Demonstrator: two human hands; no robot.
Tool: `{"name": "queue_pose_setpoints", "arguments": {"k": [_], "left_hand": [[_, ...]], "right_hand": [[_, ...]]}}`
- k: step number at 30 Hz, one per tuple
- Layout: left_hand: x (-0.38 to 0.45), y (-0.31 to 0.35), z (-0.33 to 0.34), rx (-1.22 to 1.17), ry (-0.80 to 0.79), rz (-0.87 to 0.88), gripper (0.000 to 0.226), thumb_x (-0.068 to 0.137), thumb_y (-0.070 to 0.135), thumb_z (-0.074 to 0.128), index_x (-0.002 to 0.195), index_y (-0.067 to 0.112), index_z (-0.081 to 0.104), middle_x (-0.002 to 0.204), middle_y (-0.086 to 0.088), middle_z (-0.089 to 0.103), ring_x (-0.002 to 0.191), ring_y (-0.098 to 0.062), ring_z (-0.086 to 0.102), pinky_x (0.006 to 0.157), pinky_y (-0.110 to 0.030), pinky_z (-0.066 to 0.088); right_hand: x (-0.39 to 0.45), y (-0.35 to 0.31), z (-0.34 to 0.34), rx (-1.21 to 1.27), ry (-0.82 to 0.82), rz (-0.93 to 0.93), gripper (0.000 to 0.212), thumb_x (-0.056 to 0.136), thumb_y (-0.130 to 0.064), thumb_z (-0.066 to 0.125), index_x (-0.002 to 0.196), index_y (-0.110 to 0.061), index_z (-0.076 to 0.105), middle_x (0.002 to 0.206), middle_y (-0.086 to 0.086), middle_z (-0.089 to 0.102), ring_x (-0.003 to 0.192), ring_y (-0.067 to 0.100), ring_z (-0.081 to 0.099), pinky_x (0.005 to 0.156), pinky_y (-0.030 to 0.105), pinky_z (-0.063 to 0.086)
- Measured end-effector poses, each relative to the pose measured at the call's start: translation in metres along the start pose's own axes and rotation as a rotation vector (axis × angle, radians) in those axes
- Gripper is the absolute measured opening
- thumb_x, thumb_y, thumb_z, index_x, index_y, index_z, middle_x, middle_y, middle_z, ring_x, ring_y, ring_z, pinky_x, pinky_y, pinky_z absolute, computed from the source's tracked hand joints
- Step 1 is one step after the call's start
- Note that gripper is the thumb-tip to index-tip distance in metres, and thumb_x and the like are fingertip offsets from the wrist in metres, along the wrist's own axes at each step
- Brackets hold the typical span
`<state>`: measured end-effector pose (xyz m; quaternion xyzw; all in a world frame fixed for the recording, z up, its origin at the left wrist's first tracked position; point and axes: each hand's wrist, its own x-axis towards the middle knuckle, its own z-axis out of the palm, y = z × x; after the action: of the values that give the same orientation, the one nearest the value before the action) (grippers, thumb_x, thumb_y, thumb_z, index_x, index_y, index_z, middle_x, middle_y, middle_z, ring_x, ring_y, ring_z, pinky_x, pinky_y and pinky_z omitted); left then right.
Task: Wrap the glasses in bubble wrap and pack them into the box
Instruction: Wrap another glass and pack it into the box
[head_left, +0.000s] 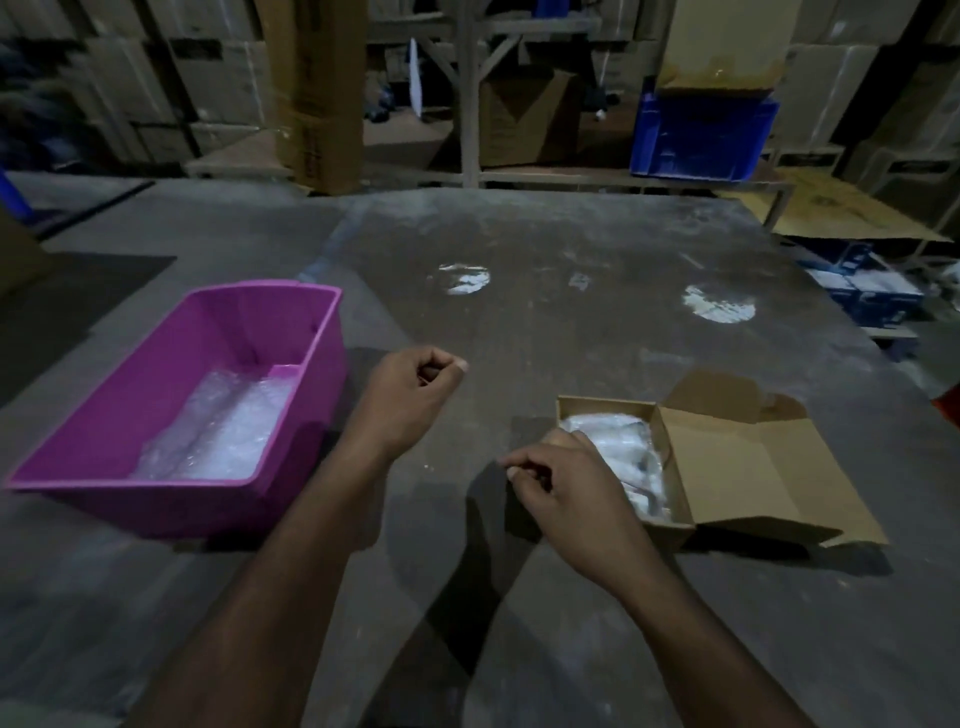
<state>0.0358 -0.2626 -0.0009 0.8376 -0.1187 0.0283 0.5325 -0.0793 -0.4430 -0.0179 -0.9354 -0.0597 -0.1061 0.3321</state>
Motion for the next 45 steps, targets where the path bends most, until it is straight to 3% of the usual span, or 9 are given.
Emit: {"name": "queue_pose_setpoints", "arguments": {"k": [7,12,15,18,24,27,30,36,45], "left_hand": [[-0.035,-0.020,-0.109,0.113,0.256,-0.008,0.013,0.098,0.030,0.066,0.093,0.021,0.074,0.074,0.011,0.068,0.065,-0.002,0.058,0.064,-0.028,0.047],[-0.043,-0.062,-0.181,0.282,0.305,-0.153,0.017,0.098,0.032,0.065,0.098,0.018,0.074,0.083,0.002,0.071,0.073,-0.014,0.063,0.064,-0.031,0.050],[-0.039,-0.095,-0.217,0.354,0.230,-0.288,0.017,0.096,0.033,0.068,0.100,0.019,0.074,0.087,-0.003,0.074,0.079,-0.023,0.068,0.075,-0.041,0.059],[-0.028,-0.121,-0.237,0.412,0.113,-0.382,0.027,0.093,0.028,0.072,0.113,0.011,0.073,0.094,-0.006,0.074,0.081,-0.024,0.068,0.084,-0.044,0.059],[-0.004,-0.136,-0.252,0.630,-0.281,-0.428,0.063,0.085,0.035,0.081,0.140,0.013,0.056,0.133,-0.009,0.065,0.114,-0.027,0.063,0.101,-0.038,0.050],[0.003,-0.140,-0.252,0.788,-0.457,-0.426,0.083,0.080,0.039,0.084,0.149,0.017,0.044,0.146,-0.008,0.054,0.126,-0.027,0.056,0.106,-0.037,0.046],[0.008,-0.144,-0.251,0.868,-0.577,-0.440,0.089,0.080,0.039,0.085,0.153,0.023,0.037,0.155,-0.004,0.046,0.133,-0.026,0.051,0.108,-0.037,0.044],[0.011,-0.151,-0.249,0.891,-0.658,-0.422,0.080,0.086,0.030,0.078,0.154,0.025,0.036,0.156,-0.003,0.044,0.130,-0.025,0.053,0.105,-0.037,0.047],[0.009,-0.148,-0.250,0.740,-0.600,-0.366,0.086,0.080,0.034,0.086,0.151,0.022,0.039,0.150,-0.002,0.049,0.127,-0.023,0.055,0.104,-0.036,0.048]], "right_hand": [[0.043,-0.071,0.046,0.047,-0.076,-0.207,0.017,0.096,-0.025,0.063,0.106,-0.028,0.076,0.083,-0.015,0.051,0.091,0.011,0.050,0.077,0.027,0.041],[0.077,-0.134,0.079,0.094,-0.097,-0.278,0.018,0.097,-0.019,0.061,0.106,-0.022,0.077,0.090,-0.007,0.062,0.092,0.011,0.055,0.079,0.028,0.045],[0.097,-0.170,0.102,0.084,-0.133,-0.298,0.022,0.096,-0.013,0.059,0.109,-0.016,0.078,0.103,-0.003,0.072,0.092,0.008,0.059,0.079,0.016,0.042],[0.121,-0.192,0.138,-0.092,-0.215,-0.319,0.024,0.092,-0.010,0.058,0.107,-0.012,0.077,0.110,0.003,0.075,0.103,0.019,0.067,0.089,0.030,0.051],[0.148,-0.218,0.195,-0.647,-0.622,-0.301,0.011,0.088,-0.002,0.060,0.098,-0.005,0.063,0.097,0.011,0.064,0.085,0.026,0.060,0.067,0.033,0.045],[0.157,-0.218,0.213,-0.724,-0.747,-0.234,0.027,0.095,-0.008,0.054,0.121,-0.005,0.062,0.118,0.011,0.065,0.103,0.027,0.064,0.072,0.033,0.045],[0.163,-0.212,0.228,-0.738,-0.794,-0.164,0.030,0.100,-0.016,0.049,0.126,-0.006,0.062,0.124,0.010,0.064,0.109,0.027,0.063,0.077,0.033,0.046],[0.169,-0.206,0.242,-0.807,-0.880,-0.122,0.016,0.100,-0.017,0.053,0.106,-0.009,0.065,0.076,-0.001,0.052,0.075,0.018,0.055,0.072,0.031,0.044],[0.168,-0.205,0.235,-0.818,-0.727,-0.126,0.015,0.090,-0.005,0.061,0.077,-0.009,0.054,0.077,0.002,0.056,0.072,0.020,0.057,0.065,0.033,0.051]]}}
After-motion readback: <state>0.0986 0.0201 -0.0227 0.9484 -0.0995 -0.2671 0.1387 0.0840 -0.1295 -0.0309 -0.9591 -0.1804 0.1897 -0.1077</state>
